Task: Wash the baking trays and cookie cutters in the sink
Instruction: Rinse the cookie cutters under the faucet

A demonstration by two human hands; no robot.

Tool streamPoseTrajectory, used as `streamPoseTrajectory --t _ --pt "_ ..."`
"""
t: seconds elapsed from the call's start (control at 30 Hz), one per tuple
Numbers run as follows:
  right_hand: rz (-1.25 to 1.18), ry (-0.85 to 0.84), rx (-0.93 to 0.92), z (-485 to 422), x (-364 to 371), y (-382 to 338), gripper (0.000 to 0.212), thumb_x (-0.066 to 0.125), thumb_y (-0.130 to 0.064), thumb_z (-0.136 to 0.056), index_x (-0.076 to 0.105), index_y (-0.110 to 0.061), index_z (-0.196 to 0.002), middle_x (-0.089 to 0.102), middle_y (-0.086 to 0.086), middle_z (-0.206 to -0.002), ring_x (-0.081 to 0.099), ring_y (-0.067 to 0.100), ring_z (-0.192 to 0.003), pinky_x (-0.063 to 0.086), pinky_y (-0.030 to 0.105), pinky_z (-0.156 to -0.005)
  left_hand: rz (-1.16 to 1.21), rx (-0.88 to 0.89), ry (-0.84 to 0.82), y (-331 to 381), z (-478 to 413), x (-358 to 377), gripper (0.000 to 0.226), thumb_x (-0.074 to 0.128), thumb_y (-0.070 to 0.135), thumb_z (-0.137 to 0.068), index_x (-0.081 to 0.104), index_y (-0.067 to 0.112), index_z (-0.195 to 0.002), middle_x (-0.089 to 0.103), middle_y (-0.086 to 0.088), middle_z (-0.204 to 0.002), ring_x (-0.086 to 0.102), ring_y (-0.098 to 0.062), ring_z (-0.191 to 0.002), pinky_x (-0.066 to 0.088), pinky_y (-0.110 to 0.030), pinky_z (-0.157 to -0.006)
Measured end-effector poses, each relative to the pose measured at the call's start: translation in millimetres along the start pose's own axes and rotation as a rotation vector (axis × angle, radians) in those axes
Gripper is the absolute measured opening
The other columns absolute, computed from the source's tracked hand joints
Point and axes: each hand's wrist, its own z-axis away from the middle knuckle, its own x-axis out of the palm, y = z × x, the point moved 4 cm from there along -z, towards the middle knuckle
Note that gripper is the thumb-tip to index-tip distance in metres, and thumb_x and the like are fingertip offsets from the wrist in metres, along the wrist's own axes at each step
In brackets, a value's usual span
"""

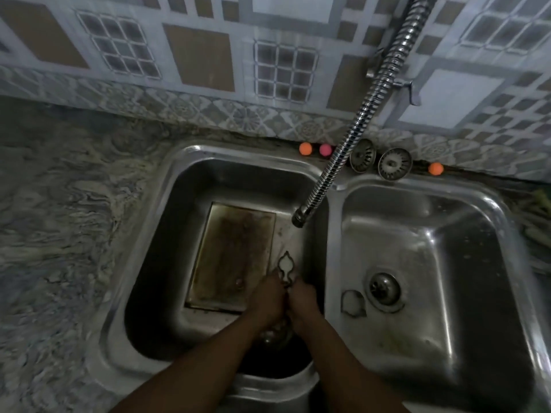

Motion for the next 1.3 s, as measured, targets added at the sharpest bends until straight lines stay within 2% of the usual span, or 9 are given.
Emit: streamPoseTrajectory --t 0.2,0.33,0.6,0.77,0.87,0.97,1.07,1.2,1.3 --pt "0.03 -0.123 -0.365 38 10 -52 0.026 0.051 -0.025 -0.098 0.072 -0.015 -0.089 0.073 0.008 -0.089 0.068 0.021 -0.082 0.054 0.036 -0.076 0.215 0.173 0.305 29 16 -65 0.036 0.073 0.017 -0.083 0.065 0.02 -0.118 0.07 0.009 -0.106 0.064 -0.002 -0.096 0.043 -0.004 -0.081" --pt "0.02 -0.189 -0.527 58 19 -84 0.02 0.049 -0.017 -0.098 0.067 -0.01 -0.094 0.068 0.012 -0.088 0.062 0.021 -0.075 0.05 0.029 -0.059 0.25 0.27 0.445 39 17 -101 0.048 0.083 0.022 -0.075 0.065 0.024 -0.119 0.064 0.013 -0.113 0.059 0.0 -0.102 0.045 -0.012 -0.091" --pt "0.064 -0.235 -0.865 93 11 -95 0.015 0.068 -0.022 -0.09 0.068 -0.007 -0.091 0.073 0.01 -0.086 0.07 0.021 -0.078 0.056 0.035 -0.07 1.064 0.017 0.233 71 20 -115 0.015 0.064 0.01 -0.093 0.072 0.001 -0.103 0.075 -0.013 -0.091 0.071 -0.014 -0.077 0.055 -0.021 -0.061" --pt "-0.019 -0.071 -0.917 91 -3 -88 0.009 0.076 -0.018 -0.082 0.075 -0.01 -0.087 0.07 0.001 -0.102 0.067 0.016 -0.098 0.055 0.032 -0.087 1.233 -0.034 0.14 76 18 -106 0.02 0.064 -0.001 -0.09 0.069 0.002 -0.109 0.072 -0.015 -0.106 0.069 -0.018 -0.092 0.059 -0.025 -0.078" --pt "-0.161 -0.171 -0.752 92 -3 -82 0.013 0.07 -0.024 -0.088 0.076 -0.013 -0.092 0.073 0.008 -0.101 0.069 0.024 -0.099 0.056 0.038 -0.087 1.358 -0.027 0.096 80 20 -101 0.023 0.057 -0.006 -0.092 0.066 0.003 -0.11 0.07 -0.015 -0.112 0.069 -0.019 -0.095 0.058 -0.026 -0.084" --pt "-0.186 -0.125 -0.772 95 -8 -92 0.007 0.07 -0.016 -0.087 0.073 -0.013 -0.092 0.074 0.009 -0.091 0.071 0.026 -0.091 0.058 0.037 -0.079 1.302 0.01 0.087 80 26 -100 0.029 0.051 -0.007 -0.094 0.063 0.004 -0.119 0.071 -0.01 -0.113 0.071 -0.013 -0.092 0.059 -0.024 -0.081" --pt "-0.135 -0.1 -0.861 97 -8 -105 0.029 0.068 0.003 -0.083 0.064 -0.01 -0.108 0.071 0.006 -0.099 0.069 0.017 -0.094 0.056 0.028 -0.081 1.015 0.06 0.229 71 29 -105 0.033 0.057 -0.007 -0.091 0.064 0.006 -0.12 0.072 -0.004 -0.106 0.071 -0.003 -0.086 0.056 -0.016 -0.074" --pt "0.14 -0.12 -1.086 109 5 -108 0.021 0.066 0.002 -0.085 0.069 -0.016 -0.097 0.069 0.001 -0.096 0.067 0.006 -0.086 0.053 0.019 -0.072 0.613 0.075 0.445 61 27 -112 0.017 0.068 -0.001 -0.085 0.074 0.01 -0.097 0.074 0.005 -0.085 0.07 0.0 -0.078 0.053 -0.013 -0.069" --pt "0.263 -0.073 -1.235 116 8 -105 0.027 0.069 -0.005 -0.084 0.069 -0.022 -0.105 0.065 -0.006 -0.095 0.063 0.006 -0.088 0.052 0.017 -0.074 0.664 -0.061 0.571 59 24 -119 0.016 0.07 -0.001 -0.081 0.073 0.014 -0.082 0.072 0.003 -0.074 0.069 -0.006 -0.069 0.052 -0.02 -0.062"
